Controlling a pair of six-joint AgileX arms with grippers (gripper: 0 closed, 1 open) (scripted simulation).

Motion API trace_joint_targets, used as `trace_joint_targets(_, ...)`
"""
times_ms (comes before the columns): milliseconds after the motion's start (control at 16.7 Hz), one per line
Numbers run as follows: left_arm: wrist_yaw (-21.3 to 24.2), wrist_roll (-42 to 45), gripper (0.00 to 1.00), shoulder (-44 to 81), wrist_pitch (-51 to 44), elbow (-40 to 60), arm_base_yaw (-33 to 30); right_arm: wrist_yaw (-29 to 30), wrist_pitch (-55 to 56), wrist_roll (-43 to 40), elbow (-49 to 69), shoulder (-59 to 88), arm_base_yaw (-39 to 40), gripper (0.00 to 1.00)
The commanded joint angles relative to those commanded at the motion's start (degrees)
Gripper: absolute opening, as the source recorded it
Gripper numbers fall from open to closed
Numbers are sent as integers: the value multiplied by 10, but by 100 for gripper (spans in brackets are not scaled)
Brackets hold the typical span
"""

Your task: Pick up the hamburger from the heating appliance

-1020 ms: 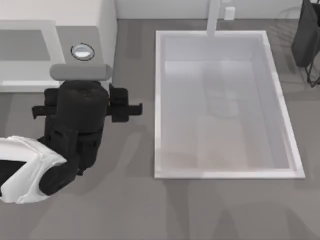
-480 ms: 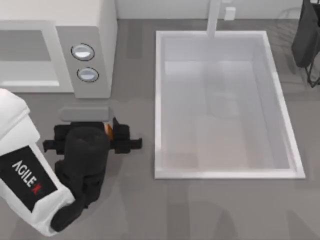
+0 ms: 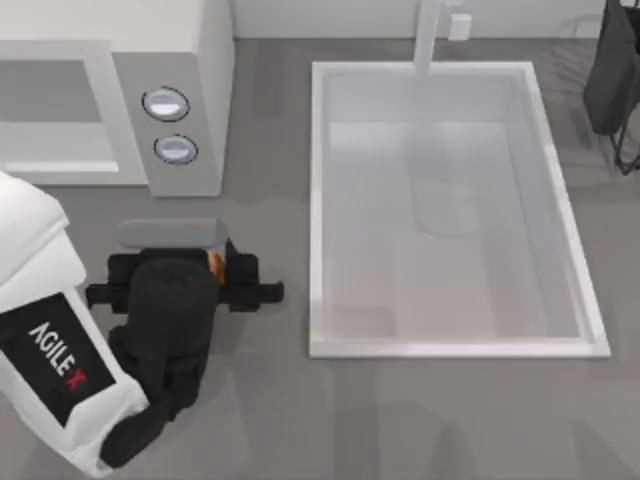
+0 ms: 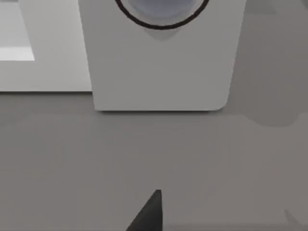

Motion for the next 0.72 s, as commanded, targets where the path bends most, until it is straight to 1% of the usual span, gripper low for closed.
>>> trace_joint_targets(600,0,0,98,0,0,0,0,0,0,0,0,0,0,100)
trace_joint_targets(660,0,0,100,0,0,0,0,0,0,0,0,0,0,100)
trace_joint_targets(720,0,0,100,0,0,0,0,0,0,0,0,0,0,100)
